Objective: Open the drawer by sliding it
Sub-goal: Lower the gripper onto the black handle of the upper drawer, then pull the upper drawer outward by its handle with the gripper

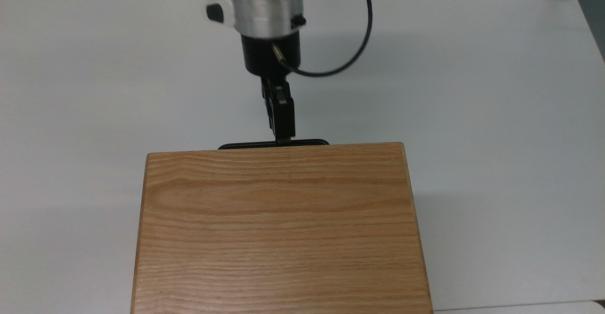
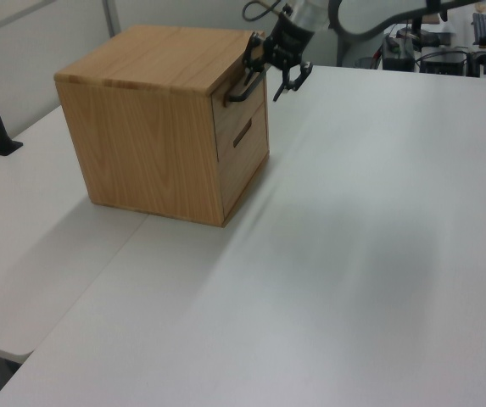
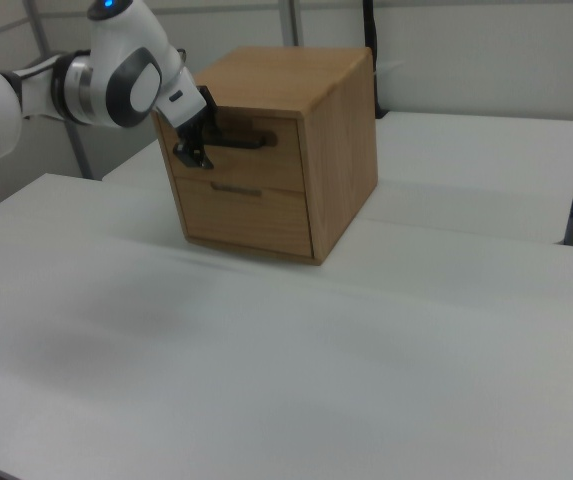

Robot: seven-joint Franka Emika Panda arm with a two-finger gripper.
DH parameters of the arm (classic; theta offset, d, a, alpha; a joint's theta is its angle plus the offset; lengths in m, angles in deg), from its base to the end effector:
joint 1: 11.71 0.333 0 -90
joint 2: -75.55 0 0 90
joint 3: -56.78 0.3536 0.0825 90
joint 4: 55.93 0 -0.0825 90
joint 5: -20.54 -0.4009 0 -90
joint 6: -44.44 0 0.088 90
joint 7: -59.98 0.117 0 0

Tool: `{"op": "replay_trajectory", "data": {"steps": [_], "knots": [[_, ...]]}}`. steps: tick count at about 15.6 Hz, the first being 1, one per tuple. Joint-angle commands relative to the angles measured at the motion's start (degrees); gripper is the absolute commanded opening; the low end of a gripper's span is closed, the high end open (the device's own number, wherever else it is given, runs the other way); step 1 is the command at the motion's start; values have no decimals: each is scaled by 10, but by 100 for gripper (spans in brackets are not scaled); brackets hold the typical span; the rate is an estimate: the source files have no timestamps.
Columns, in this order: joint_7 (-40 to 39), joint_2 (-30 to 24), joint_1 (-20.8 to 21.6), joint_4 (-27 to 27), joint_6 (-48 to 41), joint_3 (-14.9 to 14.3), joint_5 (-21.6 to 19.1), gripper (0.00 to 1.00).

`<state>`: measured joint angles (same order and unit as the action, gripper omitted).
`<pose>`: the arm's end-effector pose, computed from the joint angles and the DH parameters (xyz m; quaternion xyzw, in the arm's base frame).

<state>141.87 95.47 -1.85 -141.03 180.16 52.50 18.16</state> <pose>0.7373 0.0819 0.5580 -0.7551 0.5996 -0.1873 0.1878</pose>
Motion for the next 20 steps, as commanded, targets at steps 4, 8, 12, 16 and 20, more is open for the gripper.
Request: {"op": "replay_trajectory", "data": {"steps": [4,8,12,16,20], "knots": [[30,23,9,10,62,-11,-6,38],[26,4,9,-1,61,-12,-9,22],[21,-49,9,-67,62,-13,-11,21],[-16,-97,7,-131,62,-12,-12,20],[-31,-103,4,-143,62,-11,-12,19]]}}
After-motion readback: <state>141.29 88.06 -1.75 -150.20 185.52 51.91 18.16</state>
